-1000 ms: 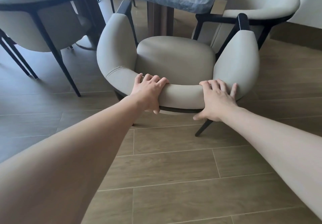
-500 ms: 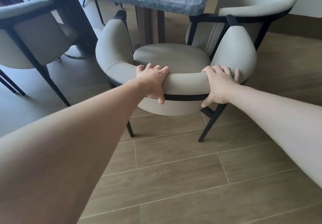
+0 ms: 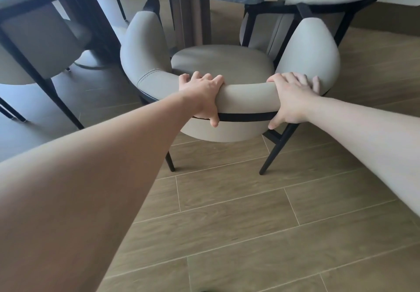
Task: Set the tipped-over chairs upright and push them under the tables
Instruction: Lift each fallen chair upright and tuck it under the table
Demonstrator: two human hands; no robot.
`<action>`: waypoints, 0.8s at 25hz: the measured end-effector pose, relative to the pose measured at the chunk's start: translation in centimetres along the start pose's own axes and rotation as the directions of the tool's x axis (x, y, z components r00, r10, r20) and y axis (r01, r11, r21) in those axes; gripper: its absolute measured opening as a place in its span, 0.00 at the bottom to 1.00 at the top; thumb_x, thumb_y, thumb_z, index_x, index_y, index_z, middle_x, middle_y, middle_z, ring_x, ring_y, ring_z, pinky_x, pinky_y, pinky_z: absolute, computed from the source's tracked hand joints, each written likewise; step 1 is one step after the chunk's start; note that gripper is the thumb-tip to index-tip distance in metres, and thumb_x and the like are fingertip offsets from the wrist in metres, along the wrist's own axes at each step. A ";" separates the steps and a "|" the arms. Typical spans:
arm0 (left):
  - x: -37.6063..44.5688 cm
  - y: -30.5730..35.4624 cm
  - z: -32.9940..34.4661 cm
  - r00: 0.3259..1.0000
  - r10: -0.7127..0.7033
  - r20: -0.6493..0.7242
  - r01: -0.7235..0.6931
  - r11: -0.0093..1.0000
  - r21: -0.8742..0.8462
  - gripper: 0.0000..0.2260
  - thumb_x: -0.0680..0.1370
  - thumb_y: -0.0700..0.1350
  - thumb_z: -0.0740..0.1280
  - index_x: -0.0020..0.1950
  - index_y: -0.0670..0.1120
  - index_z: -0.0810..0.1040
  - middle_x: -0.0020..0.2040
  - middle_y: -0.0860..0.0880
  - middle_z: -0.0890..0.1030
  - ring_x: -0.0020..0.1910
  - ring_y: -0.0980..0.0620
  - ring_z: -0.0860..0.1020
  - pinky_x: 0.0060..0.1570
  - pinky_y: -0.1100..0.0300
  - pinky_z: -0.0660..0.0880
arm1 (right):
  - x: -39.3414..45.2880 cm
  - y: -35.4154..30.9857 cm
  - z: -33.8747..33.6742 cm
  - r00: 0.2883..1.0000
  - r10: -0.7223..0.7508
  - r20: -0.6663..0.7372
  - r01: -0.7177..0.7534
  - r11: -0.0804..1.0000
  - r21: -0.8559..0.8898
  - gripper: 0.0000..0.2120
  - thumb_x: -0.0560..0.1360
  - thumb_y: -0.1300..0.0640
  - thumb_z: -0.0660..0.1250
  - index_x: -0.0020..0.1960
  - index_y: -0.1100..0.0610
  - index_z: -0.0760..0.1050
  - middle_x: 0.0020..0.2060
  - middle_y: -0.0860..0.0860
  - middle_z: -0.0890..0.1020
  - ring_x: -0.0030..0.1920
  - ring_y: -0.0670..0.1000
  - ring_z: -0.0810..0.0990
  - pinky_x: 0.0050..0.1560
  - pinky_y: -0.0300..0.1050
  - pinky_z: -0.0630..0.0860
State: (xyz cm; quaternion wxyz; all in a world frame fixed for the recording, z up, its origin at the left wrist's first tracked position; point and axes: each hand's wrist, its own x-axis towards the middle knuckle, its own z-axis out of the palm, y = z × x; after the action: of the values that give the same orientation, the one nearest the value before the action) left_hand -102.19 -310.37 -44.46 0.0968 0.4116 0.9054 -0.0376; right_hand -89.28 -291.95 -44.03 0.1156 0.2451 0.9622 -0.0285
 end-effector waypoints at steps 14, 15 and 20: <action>2.7 -1.2 -4.5 0.930 0.005 0.367 0.114 0.946 -0.302 0.31 0.72 0.76 0.51 0.62 0.57 0.75 0.60 0.51 0.75 0.62 0.46 0.68 0.64 0.45 0.61 | 2.2 -0.9 -6.5 0.908 -0.008 0.419 0.021 0.999 -0.025 0.27 0.76 0.62 0.54 0.74 0.50 0.61 0.69 0.52 0.68 0.71 0.57 0.62 0.66 0.49 0.63; 3.5 -1.3 -4.9 0.929 -0.008 0.371 0.148 0.925 -0.350 0.28 0.75 0.73 0.53 0.58 0.54 0.76 0.58 0.50 0.76 0.59 0.45 0.70 0.64 0.46 0.65 | 3.2 -1.0 -7.3 0.907 -0.014 0.421 0.033 0.999 -0.038 0.24 0.77 0.61 0.53 0.72 0.52 0.66 0.68 0.53 0.71 0.69 0.58 0.66 0.64 0.47 0.66; 10.7 -1.0 -7.5 0.912 -0.020 0.410 0.155 0.942 -0.297 0.23 0.78 0.59 0.64 0.70 0.52 0.67 0.49 0.47 0.80 0.51 0.46 0.80 0.57 0.52 0.74 | 9.6 0.3 -9.0 0.892 0.040 0.449 0.000 0.996 -0.089 0.16 0.77 0.56 0.59 0.61 0.57 0.77 0.57 0.55 0.81 0.54 0.56 0.81 0.51 0.45 0.76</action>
State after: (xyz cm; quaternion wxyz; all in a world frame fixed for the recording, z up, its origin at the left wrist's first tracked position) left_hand -110.88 -302.04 -39.31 0.3447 0.3320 0.8777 0.0233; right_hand -99.18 -286.29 -37.56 0.3461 0.2364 0.9070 -0.0415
